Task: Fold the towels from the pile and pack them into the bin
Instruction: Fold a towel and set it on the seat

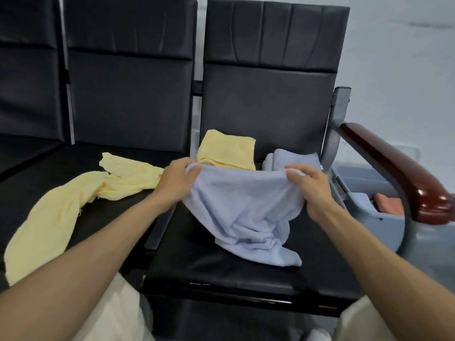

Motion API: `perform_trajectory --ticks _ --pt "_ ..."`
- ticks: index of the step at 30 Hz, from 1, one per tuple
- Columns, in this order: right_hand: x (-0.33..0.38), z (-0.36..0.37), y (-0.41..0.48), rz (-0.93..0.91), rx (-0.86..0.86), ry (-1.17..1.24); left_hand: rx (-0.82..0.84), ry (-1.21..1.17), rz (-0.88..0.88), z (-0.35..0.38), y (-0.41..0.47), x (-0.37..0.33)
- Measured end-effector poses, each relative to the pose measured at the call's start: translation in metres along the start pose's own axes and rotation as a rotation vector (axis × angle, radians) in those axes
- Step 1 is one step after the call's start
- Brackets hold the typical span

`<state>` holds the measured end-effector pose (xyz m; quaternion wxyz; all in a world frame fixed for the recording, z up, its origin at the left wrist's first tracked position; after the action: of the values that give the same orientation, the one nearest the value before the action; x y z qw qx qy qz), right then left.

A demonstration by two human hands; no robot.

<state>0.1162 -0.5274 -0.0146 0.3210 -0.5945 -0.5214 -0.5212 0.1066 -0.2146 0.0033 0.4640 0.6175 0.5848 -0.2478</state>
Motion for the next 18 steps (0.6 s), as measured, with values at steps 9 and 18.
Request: perform_trajectory --ticks 9,18 --pt "0.152 -0.049 -0.001 -0.244 -0.133 0.016 0.070 -0.380 -0.059 -0.074 0.016 -0.129" --pt "0.241 -0.094 -0.025 -0.416 -0.186 -0.195 0.285 0.313 0.175 -0.111 -0.012 -0.214"
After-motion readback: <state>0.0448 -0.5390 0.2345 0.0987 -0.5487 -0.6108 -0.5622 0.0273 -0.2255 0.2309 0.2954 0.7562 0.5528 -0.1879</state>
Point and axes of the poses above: each hand's wrist, its own y-axis towards the middle knuckle, its own z-axis out of the palm, x = y × z, the point moved 9 cm from there along y, towards the middle knuckle, and after that the axes turned 7 degrees about -y, right-handed, at the moved point
